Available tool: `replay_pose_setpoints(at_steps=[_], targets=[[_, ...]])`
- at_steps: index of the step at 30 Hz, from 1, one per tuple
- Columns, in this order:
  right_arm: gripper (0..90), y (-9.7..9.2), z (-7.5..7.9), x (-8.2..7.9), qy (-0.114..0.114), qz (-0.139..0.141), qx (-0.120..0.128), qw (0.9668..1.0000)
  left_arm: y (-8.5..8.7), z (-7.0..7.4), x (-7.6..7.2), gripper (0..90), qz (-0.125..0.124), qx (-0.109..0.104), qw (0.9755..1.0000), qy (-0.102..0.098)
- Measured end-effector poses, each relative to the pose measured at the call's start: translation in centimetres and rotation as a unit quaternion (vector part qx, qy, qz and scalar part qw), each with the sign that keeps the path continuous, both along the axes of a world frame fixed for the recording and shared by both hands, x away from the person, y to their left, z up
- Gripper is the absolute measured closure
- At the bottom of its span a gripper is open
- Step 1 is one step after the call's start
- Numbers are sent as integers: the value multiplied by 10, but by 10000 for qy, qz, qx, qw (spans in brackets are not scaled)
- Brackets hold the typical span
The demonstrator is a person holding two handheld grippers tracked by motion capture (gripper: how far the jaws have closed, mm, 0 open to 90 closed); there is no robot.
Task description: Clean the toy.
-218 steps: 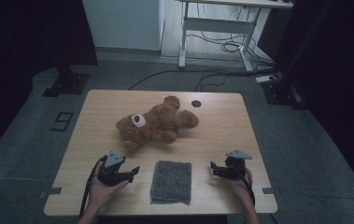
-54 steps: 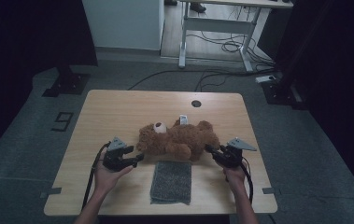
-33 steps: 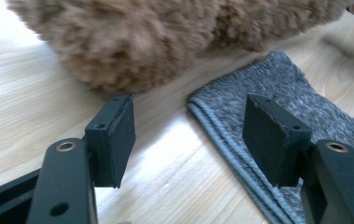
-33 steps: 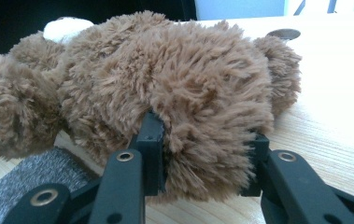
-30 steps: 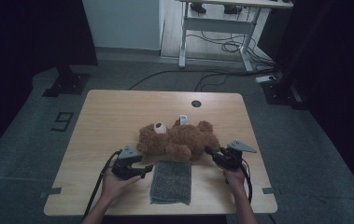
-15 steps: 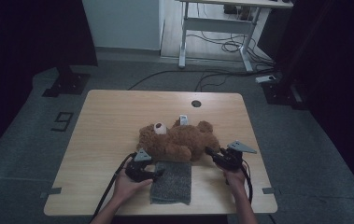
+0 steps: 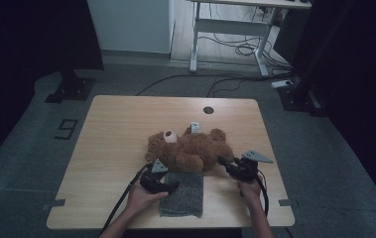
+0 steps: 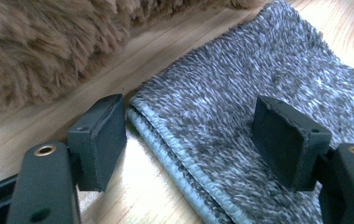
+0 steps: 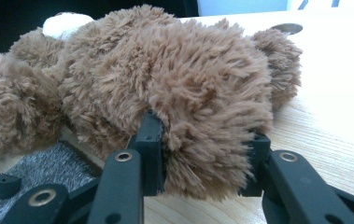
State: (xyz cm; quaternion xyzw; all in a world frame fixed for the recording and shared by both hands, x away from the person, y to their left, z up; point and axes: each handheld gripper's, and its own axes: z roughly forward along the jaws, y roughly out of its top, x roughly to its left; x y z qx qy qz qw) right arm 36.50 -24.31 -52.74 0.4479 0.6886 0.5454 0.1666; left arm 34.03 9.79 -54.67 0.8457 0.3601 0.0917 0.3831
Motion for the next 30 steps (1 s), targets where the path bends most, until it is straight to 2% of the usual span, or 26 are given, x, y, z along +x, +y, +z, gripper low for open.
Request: replay_pose_setpoints(at_steps=[3,7,10,11,14,15,20,24,27,28,29,30], targets=[[619,0,0,-1,10,-6,8,10000,-3,0,-3,292,-17,126,9999,-116],[617,0,-1,0,16,-4,13,10000,-5,1,-7,411,-104,174,9997,-169],[617,0,-1,0,20,-7,16,10000,-6,1,-8,583,-215,90,9996,-128],[617,0,-1,0,19,-6,13,10000,-6,1,-9,630,-296,0,9995,-51],[617,0,-1,-1,13,-9,8,10000,-5,0,-9,732,-299,-81,9995,23],[616,0,-1,-1,13,-8,9,10000,-3,0,-10,755,-281,-178,9994,84],[615,-1,-2,0,24,3,33,10000,6,6,-14,796,-249,-263,9993,18],[615,-1,-2,0,20,4,20,10000,16,14,-16,802,-216,-408,9989,-11],[614,-1,-2,-1,24,13,12,10000,31,27,-21,801,-185,-617,9979,-86],[614,-1,-2,-1,24,16,8,10000,31,27,-21,802,-185,-617,9979,-86],[615,-1,-2,-1,25,19,7,10000,40,35,-24,802,-135,-739,9971,-132],[614,-1,-2,-1,23,19,13,10000,40,35,-24,802,-135,-739,9971,-132]])
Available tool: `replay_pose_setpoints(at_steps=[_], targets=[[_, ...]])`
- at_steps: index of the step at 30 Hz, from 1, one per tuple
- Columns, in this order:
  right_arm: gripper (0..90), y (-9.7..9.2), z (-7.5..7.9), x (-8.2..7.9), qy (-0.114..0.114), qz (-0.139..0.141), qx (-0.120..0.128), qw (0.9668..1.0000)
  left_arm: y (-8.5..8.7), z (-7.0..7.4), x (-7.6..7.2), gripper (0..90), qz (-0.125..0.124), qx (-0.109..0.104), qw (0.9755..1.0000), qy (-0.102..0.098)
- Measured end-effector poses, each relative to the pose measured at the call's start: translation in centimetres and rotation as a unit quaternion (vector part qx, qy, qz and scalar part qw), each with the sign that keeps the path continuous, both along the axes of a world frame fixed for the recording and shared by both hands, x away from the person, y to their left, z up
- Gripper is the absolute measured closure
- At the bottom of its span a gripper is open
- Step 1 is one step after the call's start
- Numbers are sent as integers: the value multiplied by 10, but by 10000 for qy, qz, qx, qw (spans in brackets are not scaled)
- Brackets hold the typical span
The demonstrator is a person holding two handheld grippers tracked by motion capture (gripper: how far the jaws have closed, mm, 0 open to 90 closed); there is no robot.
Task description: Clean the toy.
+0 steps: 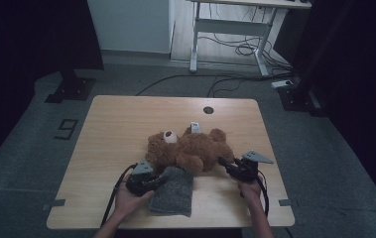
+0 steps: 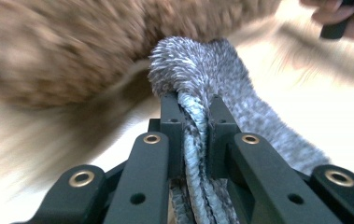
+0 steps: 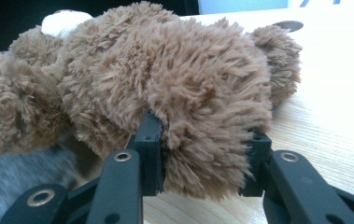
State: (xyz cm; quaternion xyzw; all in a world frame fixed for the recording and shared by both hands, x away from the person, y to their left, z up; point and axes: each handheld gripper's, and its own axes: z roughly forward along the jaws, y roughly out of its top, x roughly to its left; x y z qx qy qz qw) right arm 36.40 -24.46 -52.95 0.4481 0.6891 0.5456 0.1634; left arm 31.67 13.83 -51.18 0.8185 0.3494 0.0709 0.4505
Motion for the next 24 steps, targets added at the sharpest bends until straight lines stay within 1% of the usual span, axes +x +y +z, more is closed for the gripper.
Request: replay_pose_setpoints(at_steps=[1,4,5,6,7,8,11,12,13,14,15,16,18,19,21,22,23,24], targets=[[615,0,0,0,3,5,-1,10000,12,8,-2,802,73,-154,9998,-46],[615,0,-1,0,11,9,6,10000,31,20,-4,802,188,-412,9989,-123],[615,0,-1,0,14,6,12,10000,37,23,-5,803,240,-467,9985,-169],[615,0,-1,0,14,6,12,10000,37,23,-5,803,240,-467,9985,-169],[615,0,-1,0,16,7,11,10000,42,26,-6,803,302,-518,9980,-216],[615,0,-1,0,20,13,9,10000,52,32,-7,803,389,-635,9968,-282],[618,0,-1,0,32,29,5,10000,63,38,-9,802,487,-770,9952,-362],[618,0,-1,0,32,29,5,10000,63,38,-9,802,487,-770,9952,-362],[620,0,-1,0,40,49,0,10000,68,42,-9,803,534,-865,9940,-398],[620,0,-1,0,44,56,0,10000,68,42,-9,803,534,-865,9940,-398],[620,0,-2,-1,43,61,-1,10000,71,45,-10,803,561,-976,9927,-432],[620,0,-2,-1,41,62,-4,10000,71,45,-10,802,561,-976,9927,-432],[620,0,-2,-1,42,65,-8,10000,70,51,-10,802,574,-1018,9917,-530],[620,0,-1,-1,43,66,-9,10000,70,51,-10,803,574,-1018,9917,-530],[621,0,-1,-1,44,69,-9,10000,67,57,-8,802,558,-1021,9914,-593],[621,0,-1,-1,48,74,-6,10000,62,64,-4,802,551,-1067,9906,-660],[622,0,-1,-1,51,82,-3,10000,58,67,0,802,535,-1108,9900,-697],[622,0,-1,-1,51,82,-3,10000,58,67,0,802,535,-1108,9900,-697]])
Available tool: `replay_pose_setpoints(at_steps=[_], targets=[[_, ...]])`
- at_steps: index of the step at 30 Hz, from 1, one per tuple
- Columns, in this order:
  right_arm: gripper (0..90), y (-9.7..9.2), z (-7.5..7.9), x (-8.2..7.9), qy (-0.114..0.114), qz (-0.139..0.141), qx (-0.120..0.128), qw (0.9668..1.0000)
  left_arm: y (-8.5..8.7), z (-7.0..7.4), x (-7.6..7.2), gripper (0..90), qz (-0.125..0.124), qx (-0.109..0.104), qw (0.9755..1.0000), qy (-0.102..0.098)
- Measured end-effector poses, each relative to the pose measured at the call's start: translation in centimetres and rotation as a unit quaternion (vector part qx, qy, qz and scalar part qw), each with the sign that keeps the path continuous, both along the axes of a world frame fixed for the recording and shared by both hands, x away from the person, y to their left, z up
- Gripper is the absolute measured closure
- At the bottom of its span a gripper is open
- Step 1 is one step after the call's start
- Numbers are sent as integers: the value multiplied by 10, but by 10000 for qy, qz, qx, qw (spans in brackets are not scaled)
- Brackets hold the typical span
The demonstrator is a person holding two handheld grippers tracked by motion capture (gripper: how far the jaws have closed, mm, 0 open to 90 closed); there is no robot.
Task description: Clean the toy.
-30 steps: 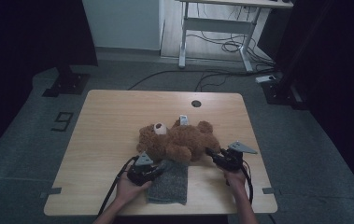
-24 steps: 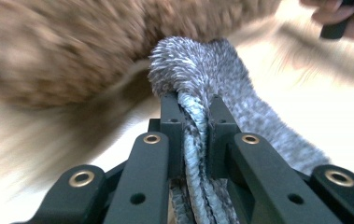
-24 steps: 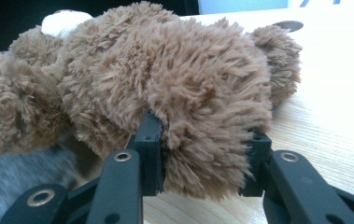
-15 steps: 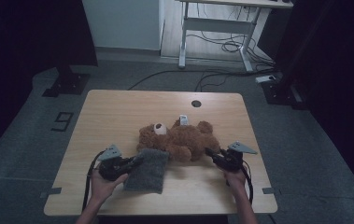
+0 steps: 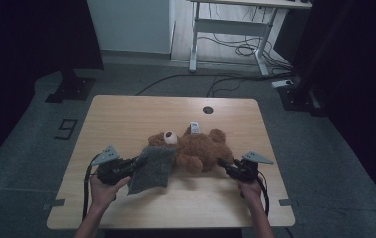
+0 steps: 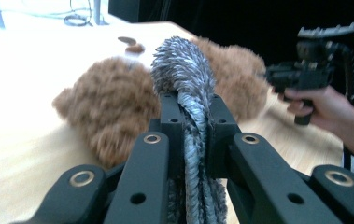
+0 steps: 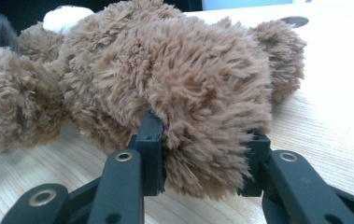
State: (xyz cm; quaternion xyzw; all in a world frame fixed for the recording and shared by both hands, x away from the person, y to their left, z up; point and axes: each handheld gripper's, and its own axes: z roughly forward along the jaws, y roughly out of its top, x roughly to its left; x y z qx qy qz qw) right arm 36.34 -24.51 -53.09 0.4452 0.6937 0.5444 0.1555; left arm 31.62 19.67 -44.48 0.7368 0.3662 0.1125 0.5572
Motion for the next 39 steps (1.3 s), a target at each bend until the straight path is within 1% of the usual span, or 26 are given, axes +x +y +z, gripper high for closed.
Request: replay_pose_setpoints(at_steps=[1,2,4,5,6,7,8,9,11,13,14,15,16,17,20,21,22,26,29,30,31,32,34,35,37,39], targets=[[625,0,0,0,6,6,6,10000,-9,7,10,802,-29,-30,10000,-54],[627,0,0,0,4,7,3,10000,-9,7,10,803,-29,-30,10000,-54],[627,0,0,0,9,10,7,10000,-22,14,22,802,-63,-11,9999,-95],[630,0,0,-1,14,17,10,10000,-37,22,36,802,-89,38,9999,-122],[630,0,0,-1,27,23,10,10000,-45,25,43,802,-93,72,9998,-143],[630,0,0,-2,27,31,8,10000,-45,25,43,802,-93,72,9998,-143],[631,0,0,-3,24,38,14,10000,-52,26,51,802,-82,110,9998,-138],[631,0,0,-3,17,44,14,10000,-67,26,65,802,-117,181,9997,-59],[631,0,0,-4,23,58,10,10000,-82,19,77,802,-117,329,9993,90],[631,0,0,-4,19,52,15,10000,-94,7,85,803,-90,608,9979,208],[632,0,0,-4,21,51,0,10000,-98,1,87,803,-34,731,9970,250],[633,0,0,-4,16,43,-5,10000,-100,-5,88,803,17,809,9963,273],[633,0,0,-5,12,44,-23,10000,-99,-10,88,803,48,856,9960,269],[634,0,0,-5,10,50,-37,10000,-98,-14,86,803,85,842,9961,253],[634,0,0,-5,5,69,-45,10000,-93,-16,83,805,140,827,9962,214],[635,0,0,-5,20,68,-38,10000,-91,-15,80,805,188,900,9956,152],[635,0,0,-5,32,68,-42,10000,-86,-13,75,805,258,1098,9936,37],[635,-1,0,-6,40,65,-64,10000,-70,-12,67,805,488,1354,9896,-36],[636,-1,0,-6,57,69,-49,9999,-54,-20,66,805,685,1476,9866,97],[636,-1,0,-6,57,69,-49,9999,-54,-20,66,805,685,1476,9866,97],[636,-1,0,-6,61,83,-28,9999,-42,-28,66,805,762,1421,9867,221],[636,-1,0,-6,61,83,-28,9999,-42,-28,66,805,762,1421,9867,221],[636,-1,0,-6,67,98,-12,9999,-31,-35,67,805,912,1510,9838,308],[637,-1,0,-6,60,104,-5,9999,-24,-40,68,805,973,1521,9828,391],[637,-1,0,-6,56,112,-1,9999,-18,-44,69,804,1021,1556,9814,462],[637,-1,0,-6,54,115,5,9999,-16,-44,68,804,1041,1576,9809,467]])
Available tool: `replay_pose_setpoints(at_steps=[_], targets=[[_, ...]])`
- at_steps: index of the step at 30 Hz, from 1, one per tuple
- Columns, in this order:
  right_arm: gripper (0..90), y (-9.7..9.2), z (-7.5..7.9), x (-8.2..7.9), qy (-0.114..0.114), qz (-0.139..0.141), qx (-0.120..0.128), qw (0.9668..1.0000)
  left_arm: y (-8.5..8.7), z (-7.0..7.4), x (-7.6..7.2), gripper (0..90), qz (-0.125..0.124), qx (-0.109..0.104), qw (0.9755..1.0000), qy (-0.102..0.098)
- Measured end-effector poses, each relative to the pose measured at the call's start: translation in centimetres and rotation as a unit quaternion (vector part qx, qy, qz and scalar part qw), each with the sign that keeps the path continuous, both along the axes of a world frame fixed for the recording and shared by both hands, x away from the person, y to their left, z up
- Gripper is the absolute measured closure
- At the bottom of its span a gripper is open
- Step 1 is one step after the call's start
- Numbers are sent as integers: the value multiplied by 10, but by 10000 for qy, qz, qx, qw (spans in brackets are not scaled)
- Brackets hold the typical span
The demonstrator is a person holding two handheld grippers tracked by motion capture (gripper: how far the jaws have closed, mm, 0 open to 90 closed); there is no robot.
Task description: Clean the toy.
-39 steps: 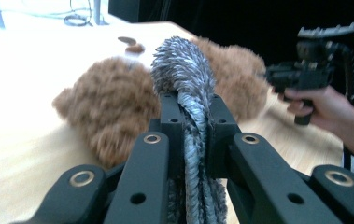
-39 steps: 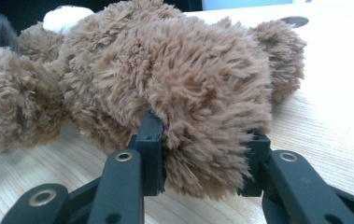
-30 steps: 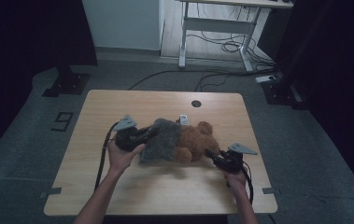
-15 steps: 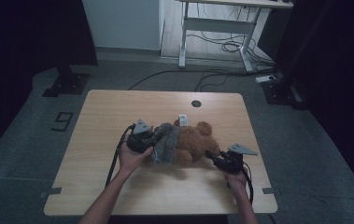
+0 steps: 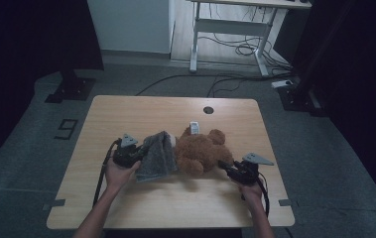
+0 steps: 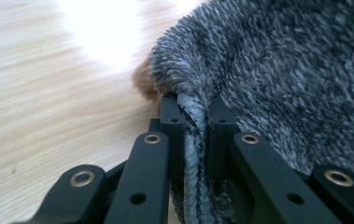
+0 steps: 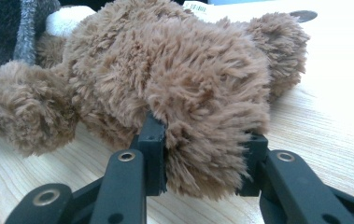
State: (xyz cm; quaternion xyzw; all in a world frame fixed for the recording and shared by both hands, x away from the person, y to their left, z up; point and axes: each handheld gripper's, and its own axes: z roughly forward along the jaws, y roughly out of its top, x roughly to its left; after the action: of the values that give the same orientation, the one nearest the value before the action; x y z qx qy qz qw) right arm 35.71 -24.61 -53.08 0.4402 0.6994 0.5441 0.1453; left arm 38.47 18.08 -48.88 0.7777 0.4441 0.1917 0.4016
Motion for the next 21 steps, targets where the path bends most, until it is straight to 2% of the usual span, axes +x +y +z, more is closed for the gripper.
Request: replay_pose_setpoints(at_steps=[1,3,4,5,6,7,8,10,11,12,13,16,17,18,19,21], targets=[[637,0,0,0,4,5,17,10000,1,1,-1,804,24,-7,10000,0],[637,0,0,0,2,5,28,10000,1,12,-5,804,43,-133,9997,-181],[637,0,0,0,2,5,28,10000,1,12,-5,804,43,-133,9997,-181],[638,0,0,0,-7,11,37,10000,-4,24,-9,804,-54,-255,9991,-341],[638,0,0,0,-9,16,43,10000,-9,30,-10,804,-129,-308,9986,-420],[638,0,0,0,-18,18,44,10000,-9,30,-10,804,-129,-308,9986,-420],[638,0,0,0,-26,25,45,10000,-23,42,-13,804,-298,-312,9974,-576],[639,0,0,0,-31,37,38,10000,-40,51,-13,804,-492,-314,9960,-682],[638,0,1,0,-31,38,34,10000,-40,51,-13,804,-492,-314,9960,-682],[638,0,1,0,-31,38,34,10000,-49,54,-12,804,-576,-343,9953,-699],[639,0,0,-1,-30,40,36,10000,-67,58,-9,804,-727,-393,9941,-701],[639,0,0,0,-27,43,45,10000,-84,58,-4,804,-893,-478,9927,-655],[639,0,0,0,-23,47,50,10000,-92,57,-2,804,-975,-526,9920,-597],[638,0,-1,0,-8,44,66,10000,-107,52,1,803,-1110,-576,9909,-505],[638,0,-1,0,-8,44,66,10000,-107,52,1,801,-1110,-576,9909,-505],[638,-1,-1,0,-15,50,60,10000,-124,41,3,799,-1229,-473,9904,-414]])
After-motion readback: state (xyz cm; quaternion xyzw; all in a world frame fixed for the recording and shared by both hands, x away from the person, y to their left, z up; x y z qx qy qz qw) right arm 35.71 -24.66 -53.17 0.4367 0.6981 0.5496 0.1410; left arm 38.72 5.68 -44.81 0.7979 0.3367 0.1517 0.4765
